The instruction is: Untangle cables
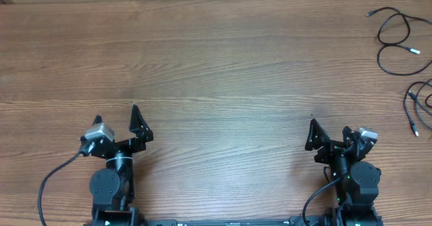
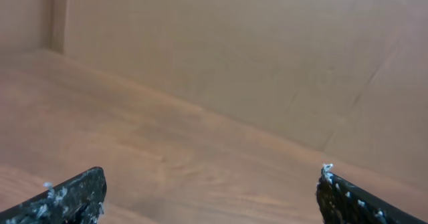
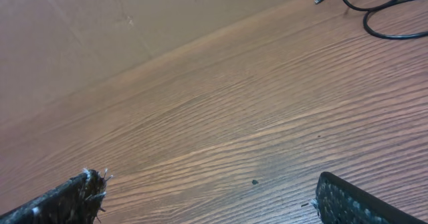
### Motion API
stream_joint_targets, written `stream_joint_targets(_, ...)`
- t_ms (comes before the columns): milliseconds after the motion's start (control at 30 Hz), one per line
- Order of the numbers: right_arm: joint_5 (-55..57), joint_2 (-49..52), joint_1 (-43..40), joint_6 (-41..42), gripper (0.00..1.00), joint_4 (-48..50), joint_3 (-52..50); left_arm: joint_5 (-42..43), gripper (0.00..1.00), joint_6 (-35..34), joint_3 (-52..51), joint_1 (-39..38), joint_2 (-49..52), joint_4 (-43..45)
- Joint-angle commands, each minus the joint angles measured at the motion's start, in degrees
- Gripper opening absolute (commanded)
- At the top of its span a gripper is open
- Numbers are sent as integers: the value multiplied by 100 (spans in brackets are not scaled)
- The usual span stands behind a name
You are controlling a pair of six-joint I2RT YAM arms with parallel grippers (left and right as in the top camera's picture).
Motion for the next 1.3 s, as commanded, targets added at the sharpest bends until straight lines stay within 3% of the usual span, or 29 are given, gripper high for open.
stream_joint_targets(0,-31,-9,22,-26,100,44,-13,245,100,-68,-444,125,-367,-9)
stream_joint_targets(300,-31,-9,22,-26,100,42,-13,144,100,155,-520,199,-1261,-1534)
stream_joint_targets(400,-31,-9,22,-26,100,44,-13,450,100,1034,-518,197,-1438,-1692)
stream_joint_targets(600,-31,-9,22,-26,100,44,-13,789,100,2057,-511,186,-1488,-1742)
stream_joint_targets(1267,-31,-9,22,-26,100,44,-13,752,100,2149,-511,186,-1488,-1740)
